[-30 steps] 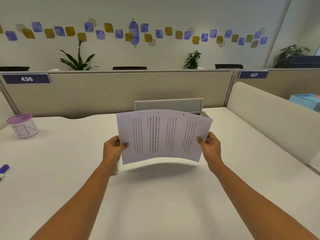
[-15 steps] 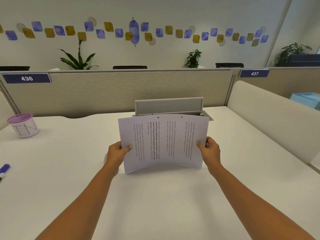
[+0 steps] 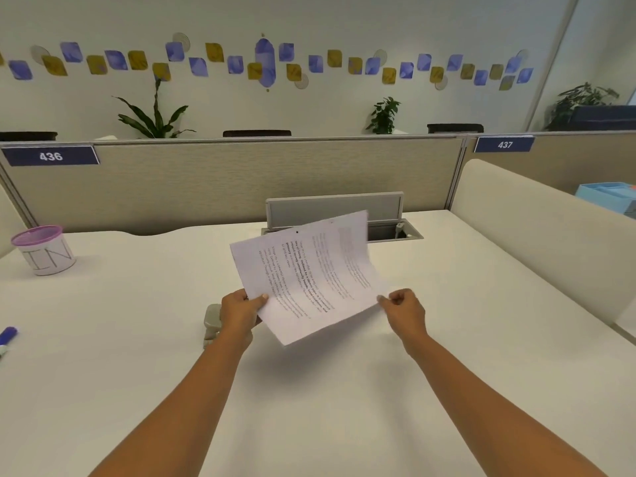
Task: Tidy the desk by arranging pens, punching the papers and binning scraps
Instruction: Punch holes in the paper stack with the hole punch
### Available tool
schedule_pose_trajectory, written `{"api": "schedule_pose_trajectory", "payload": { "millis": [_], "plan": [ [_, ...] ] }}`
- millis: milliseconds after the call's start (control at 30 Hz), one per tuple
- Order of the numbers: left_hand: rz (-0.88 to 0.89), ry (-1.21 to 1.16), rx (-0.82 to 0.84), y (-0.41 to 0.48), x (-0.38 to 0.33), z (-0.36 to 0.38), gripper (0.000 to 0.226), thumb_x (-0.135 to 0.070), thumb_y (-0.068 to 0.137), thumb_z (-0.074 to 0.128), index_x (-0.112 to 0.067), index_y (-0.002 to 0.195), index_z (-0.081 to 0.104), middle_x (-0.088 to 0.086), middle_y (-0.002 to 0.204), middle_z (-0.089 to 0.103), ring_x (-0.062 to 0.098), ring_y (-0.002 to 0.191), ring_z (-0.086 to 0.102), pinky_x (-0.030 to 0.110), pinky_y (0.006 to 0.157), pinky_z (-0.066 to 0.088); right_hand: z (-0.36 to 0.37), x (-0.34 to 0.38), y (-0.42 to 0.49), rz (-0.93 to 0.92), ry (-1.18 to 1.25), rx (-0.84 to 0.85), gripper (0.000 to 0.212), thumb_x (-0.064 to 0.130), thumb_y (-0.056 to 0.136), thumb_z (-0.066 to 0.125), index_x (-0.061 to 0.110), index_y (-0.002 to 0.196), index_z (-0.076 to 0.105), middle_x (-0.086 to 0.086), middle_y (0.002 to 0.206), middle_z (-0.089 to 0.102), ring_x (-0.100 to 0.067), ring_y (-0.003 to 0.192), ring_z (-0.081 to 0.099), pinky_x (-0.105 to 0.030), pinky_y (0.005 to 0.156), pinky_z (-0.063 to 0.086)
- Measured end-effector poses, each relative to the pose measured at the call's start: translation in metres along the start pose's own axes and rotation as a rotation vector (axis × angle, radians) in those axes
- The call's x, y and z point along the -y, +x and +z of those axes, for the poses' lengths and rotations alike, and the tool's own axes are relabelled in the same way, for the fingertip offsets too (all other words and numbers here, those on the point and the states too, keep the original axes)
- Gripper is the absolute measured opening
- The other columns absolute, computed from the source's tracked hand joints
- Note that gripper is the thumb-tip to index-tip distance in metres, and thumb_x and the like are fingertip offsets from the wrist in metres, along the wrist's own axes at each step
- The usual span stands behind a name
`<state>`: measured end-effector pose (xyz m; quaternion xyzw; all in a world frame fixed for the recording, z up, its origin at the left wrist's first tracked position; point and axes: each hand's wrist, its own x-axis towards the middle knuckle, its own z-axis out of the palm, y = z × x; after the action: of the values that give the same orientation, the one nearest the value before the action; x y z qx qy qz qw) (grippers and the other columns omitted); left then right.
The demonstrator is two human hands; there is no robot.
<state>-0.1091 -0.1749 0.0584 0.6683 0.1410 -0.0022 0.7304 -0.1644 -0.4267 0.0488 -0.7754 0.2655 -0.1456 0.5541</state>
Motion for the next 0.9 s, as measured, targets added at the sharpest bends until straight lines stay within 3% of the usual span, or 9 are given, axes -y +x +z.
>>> {"api": "schedule_pose_trajectory", "payload": {
  "millis": [100,200,333,433,500,633,767,900],
  "plan": [
    [-0.021,-0.031,-0.020,-0.003,0.004,0.011,0.032,0.007,0.085,0.057,0.007,0.117,0.056,0.020,0.122,0.061,0.029,0.094,0.059,0.037,0.081,0.051,0.007,0.006,-0.008,0.107,0.015,0.260,0.030,0.037,0.087,0.060,0.008,0.092,0.054,-0.011,0.090,0.063,-0.020,0.071,0.061,-0.029,0.067,0.051],
    [-0.049,-0.089,-0.056,-0.006,0.010,0.023,0.034,0.009,0.086,0.055,0.007,0.119,0.054,0.019,0.126,0.059,0.030,0.101,0.058,0.036,0.080,0.050,0.017,0.016,-0.020,0.216,0.054,0.471,0.044,0.051,0.086,0.054,0.010,0.103,0.055,-0.007,0.089,0.068,-0.018,0.070,0.067,-0.023,0.060,0.054],
    [-0.079,-0.146,-0.125,-0.010,0.017,0.037,0.035,0.011,0.084,0.056,0.006,0.119,0.056,0.020,0.125,0.059,0.036,0.106,0.059,0.037,0.080,0.052,0.035,0.025,-0.028,0.240,0.213,0.622,0.040,0.040,0.089,0.056,0.014,0.119,0.050,-0.010,0.100,0.068,-0.024,0.082,0.070,-0.027,0.066,0.058],
    [-0.078,-0.135,-0.169,-0.014,0.020,0.047,0.031,0.009,0.084,0.059,0.006,0.115,0.058,0.020,0.121,0.061,0.029,0.093,0.059,0.035,0.077,0.051,0.045,0.027,-0.027,0.218,0.349,0.571,0.039,0.011,0.090,0.058,0.007,0.127,0.046,-0.011,0.115,0.064,-0.024,0.087,0.067,-0.026,0.064,0.057],
    [-0.096,-0.137,-0.148,-0.014,0.024,0.051,0.032,0.007,0.084,0.059,0.004,0.116,0.057,0.019,0.121,0.061,0.027,0.093,0.057,0.034,0.077,0.051,0.046,0.027,-0.023,0.205,0.375,0.511,0.042,-0.002,0.089,0.053,0.006,0.129,0.043,-0.011,0.127,0.058,-0.027,0.101,0.062,-0.029,0.068,0.055],
    [-0.161,-0.198,-0.110,-0.008,0.027,0.049,0.041,0.009,0.084,0.058,0.003,0.124,0.049,0.019,0.126,0.058,0.033,0.106,0.060,0.037,0.079,0.052,0.037,0.024,-0.006,0.205,0.255,0.463,0.043,-0.006,0.089,0.048,0.004,0.130,0.043,-0.013,0.133,0.054,-0.032,0.117,0.054,-0.036,0.079,0.052],
    [-0.219,-0.217,-0.097,0.005,0.028,0.038,0.055,0.012,0.084,0.056,-0.003,0.134,0.037,0.023,0.132,0.051,0.039,0.104,0.061,0.040,0.079,0.053,0.016,0.019,0.020,0.229,0.061,0.435,0.037,-0.005,0.090,0.047,0.001,0.126,0.048,-0.014,0.129,0.056,-0.027,0.102,0.055,-0.033,0.079,0.049],
    [-0.285,-0.070,0.005,0.012,0.032,0.032,0.069,0.011,0.082,0.058,-0.008,0.141,0.029,0.026,0.124,0.054,0.029,0.068,0.062,0.027,0.047,0.057,-0.002,0.008,0.049,0.211,-0.168,0.320,0.034,-0.001,0.087,0.055,-0.001,0.121,0.055,-0.016,0.126,0.059,-0.032,0.109,0.058,-0.036,0.086,0.052]
  ]
}}
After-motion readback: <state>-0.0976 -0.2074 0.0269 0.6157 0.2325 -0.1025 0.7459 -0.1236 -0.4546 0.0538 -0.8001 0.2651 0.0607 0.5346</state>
